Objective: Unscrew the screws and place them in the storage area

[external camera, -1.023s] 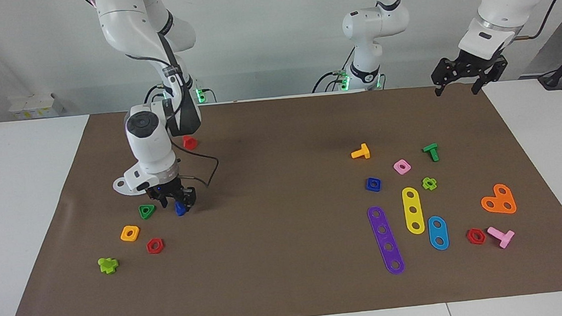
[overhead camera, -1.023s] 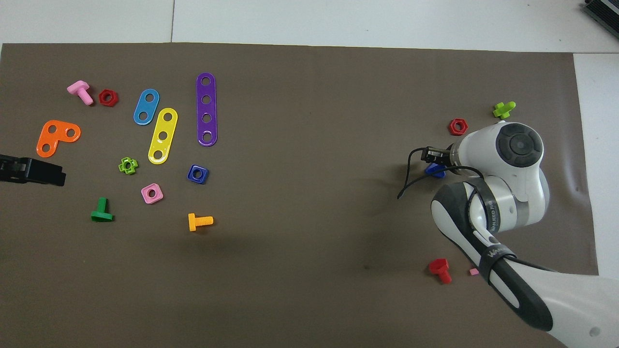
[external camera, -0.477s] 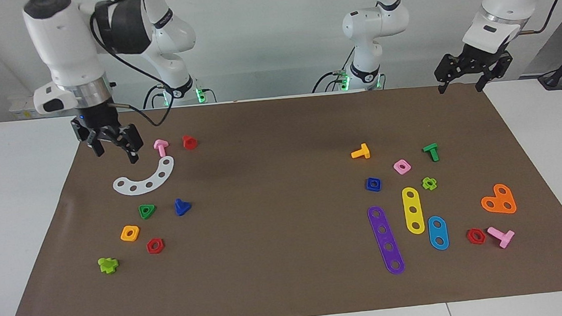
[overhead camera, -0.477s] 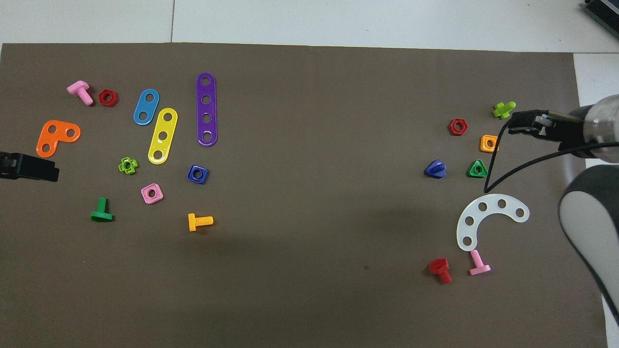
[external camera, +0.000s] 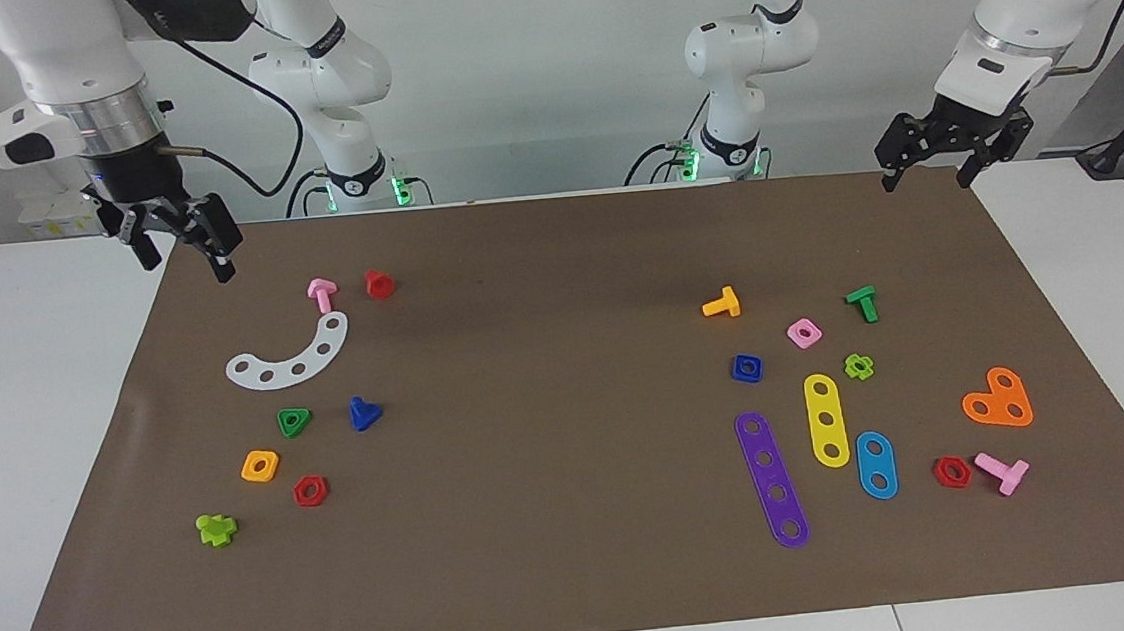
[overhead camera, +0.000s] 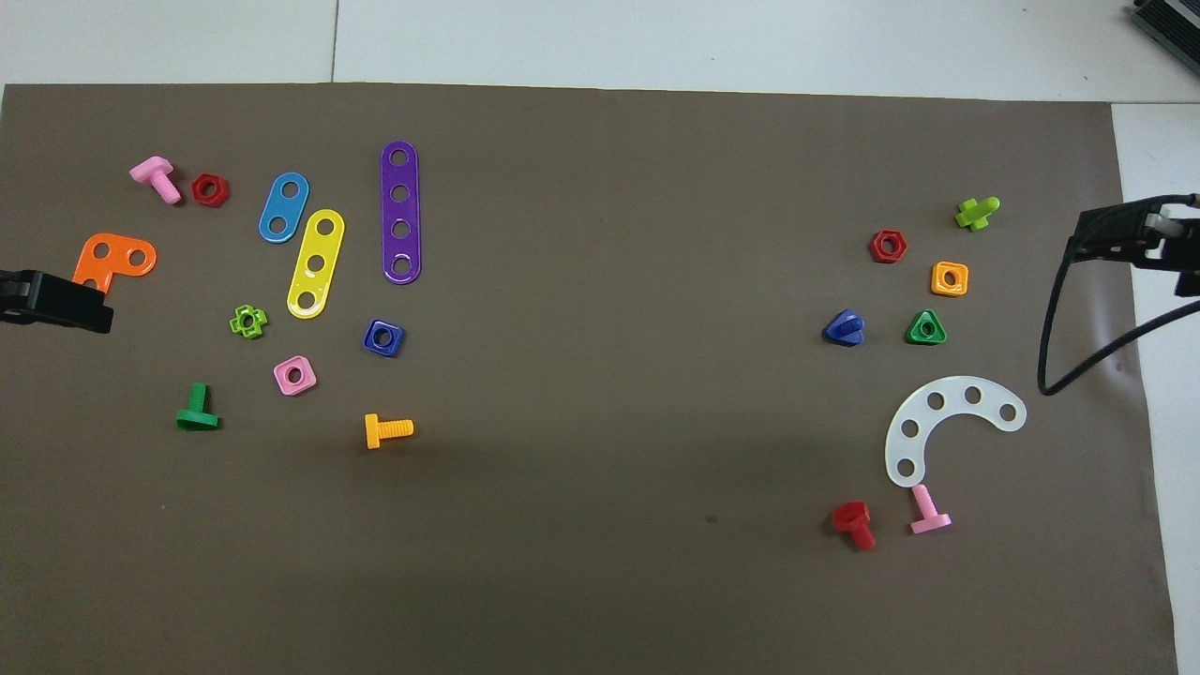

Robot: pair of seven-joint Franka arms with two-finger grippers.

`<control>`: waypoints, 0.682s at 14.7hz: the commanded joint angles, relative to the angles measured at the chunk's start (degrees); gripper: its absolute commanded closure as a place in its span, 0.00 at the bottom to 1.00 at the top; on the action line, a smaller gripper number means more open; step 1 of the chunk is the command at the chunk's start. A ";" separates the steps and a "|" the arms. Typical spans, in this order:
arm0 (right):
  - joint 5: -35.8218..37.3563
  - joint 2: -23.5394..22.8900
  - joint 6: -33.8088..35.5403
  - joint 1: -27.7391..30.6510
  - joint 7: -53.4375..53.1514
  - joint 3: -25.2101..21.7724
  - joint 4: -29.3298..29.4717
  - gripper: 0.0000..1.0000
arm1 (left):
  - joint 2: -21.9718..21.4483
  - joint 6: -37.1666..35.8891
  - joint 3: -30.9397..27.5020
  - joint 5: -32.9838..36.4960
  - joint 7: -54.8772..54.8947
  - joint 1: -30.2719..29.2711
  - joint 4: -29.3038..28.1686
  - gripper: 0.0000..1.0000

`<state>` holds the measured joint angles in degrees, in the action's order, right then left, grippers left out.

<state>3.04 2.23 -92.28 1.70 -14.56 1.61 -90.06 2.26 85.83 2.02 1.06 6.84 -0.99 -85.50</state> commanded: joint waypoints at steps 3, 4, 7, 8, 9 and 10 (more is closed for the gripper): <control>-2.85 -0.38 3.69 -0.03 2.17 0.33 0.77 0.00 | -0.06 -1.72 -0.35 0.26 0.02 0.19 0.51 0.00; -3.21 0.23 4.39 -0.12 2.08 0.33 0.16 0.00 | -0.06 -1.37 -0.35 0.34 0.02 0.19 0.60 0.00; -3.21 1.20 3.87 -0.21 1.73 0.33 -1.87 0.00 | -0.06 -0.05 -0.35 0.26 0.02 0.11 0.51 0.00; -3.21 1.20 3.78 -0.21 1.73 0.33 -2.04 0.00 | -0.06 -0.13 -0.35 0.26 0.02 0.11 0.25 0.00; -3.21 1.20 3.69 -0.21 1.73 0.33 -2.13 0.00 | -0.06 -0.31 -0.35 0.26 0.11 0.11 0.16 0.00; -3.21 1.20 3.69 -0.21 1.55 0.33 -2.13 0.00 | -0.06 -0.57 -0.26 0.08 0.19 0.11 0.16 0.00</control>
<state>1.07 2.25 -88.49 1.10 -14.01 1.76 -90.72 2.34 85.59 1.94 1.06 6.84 -0.99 -85.45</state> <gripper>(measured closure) 0.000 0.000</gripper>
